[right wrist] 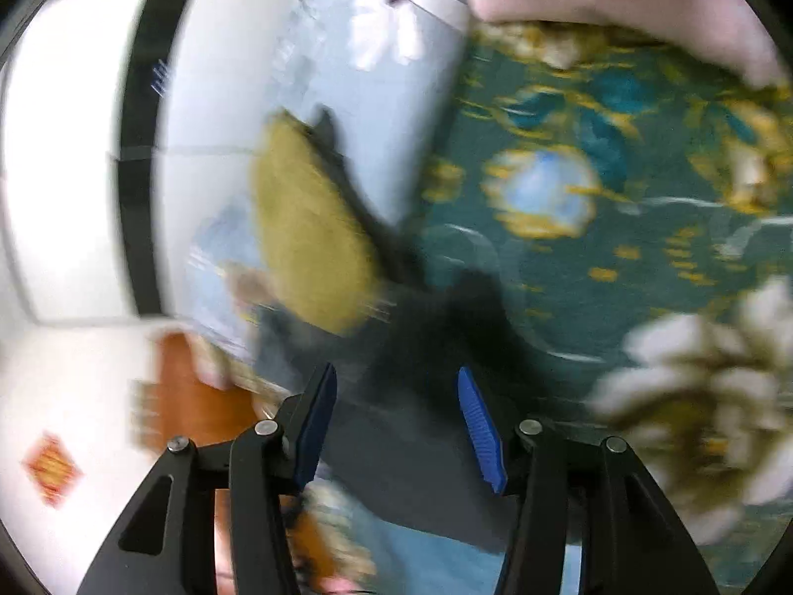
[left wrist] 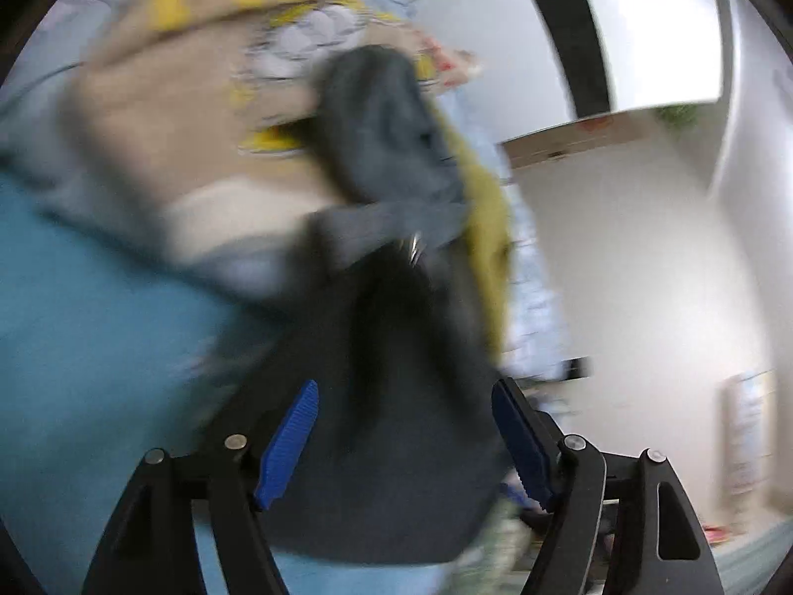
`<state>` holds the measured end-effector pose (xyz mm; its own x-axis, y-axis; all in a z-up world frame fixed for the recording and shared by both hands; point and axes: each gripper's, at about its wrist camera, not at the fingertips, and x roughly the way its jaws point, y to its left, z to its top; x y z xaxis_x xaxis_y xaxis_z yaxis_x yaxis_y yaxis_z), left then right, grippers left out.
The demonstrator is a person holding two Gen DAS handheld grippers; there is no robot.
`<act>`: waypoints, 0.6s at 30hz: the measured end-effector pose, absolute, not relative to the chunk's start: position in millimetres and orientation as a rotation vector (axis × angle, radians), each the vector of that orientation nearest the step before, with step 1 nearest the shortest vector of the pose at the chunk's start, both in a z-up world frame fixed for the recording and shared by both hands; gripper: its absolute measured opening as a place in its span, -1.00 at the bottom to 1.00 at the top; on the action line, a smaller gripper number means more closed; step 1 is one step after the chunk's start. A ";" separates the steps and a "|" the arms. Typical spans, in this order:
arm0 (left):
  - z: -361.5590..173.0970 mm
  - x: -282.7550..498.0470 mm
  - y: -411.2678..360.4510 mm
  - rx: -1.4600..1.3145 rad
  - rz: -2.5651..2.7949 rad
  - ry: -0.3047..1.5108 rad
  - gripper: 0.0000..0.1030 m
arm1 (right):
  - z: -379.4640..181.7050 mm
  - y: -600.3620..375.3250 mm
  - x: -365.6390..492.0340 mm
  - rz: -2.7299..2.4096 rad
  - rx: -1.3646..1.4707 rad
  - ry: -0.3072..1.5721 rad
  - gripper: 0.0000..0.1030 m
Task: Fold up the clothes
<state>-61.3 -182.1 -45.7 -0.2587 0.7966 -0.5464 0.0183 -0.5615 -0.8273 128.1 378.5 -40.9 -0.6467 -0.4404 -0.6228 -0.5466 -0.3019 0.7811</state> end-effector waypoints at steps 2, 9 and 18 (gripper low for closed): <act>-68.7 -38.1 -187.3 -1.553 1.877 -1.016 0.47 | -53.2 369.7 136.4 2.066 -1.444 1.685 0.05; -127.8 9.2 -182.2 -1.637 1.789 -1.226 0.47 | -95.4 338.7 142.7 1.980 -1.719 1.651 0.24; -140.3 17.6 -171.0 -1.533 1.928 -1.280 0.45 | -109.4 333.7 125.3 2.077 -1.634 1.633 0.24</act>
<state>17.6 -171.0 -140.3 -0.3442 0.7408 -0.5769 0.2444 -0.5226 -0.8168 125.3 333.7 -109.4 -0.4463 -0.5294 -0.7215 -0.5765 -0.4465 0.6843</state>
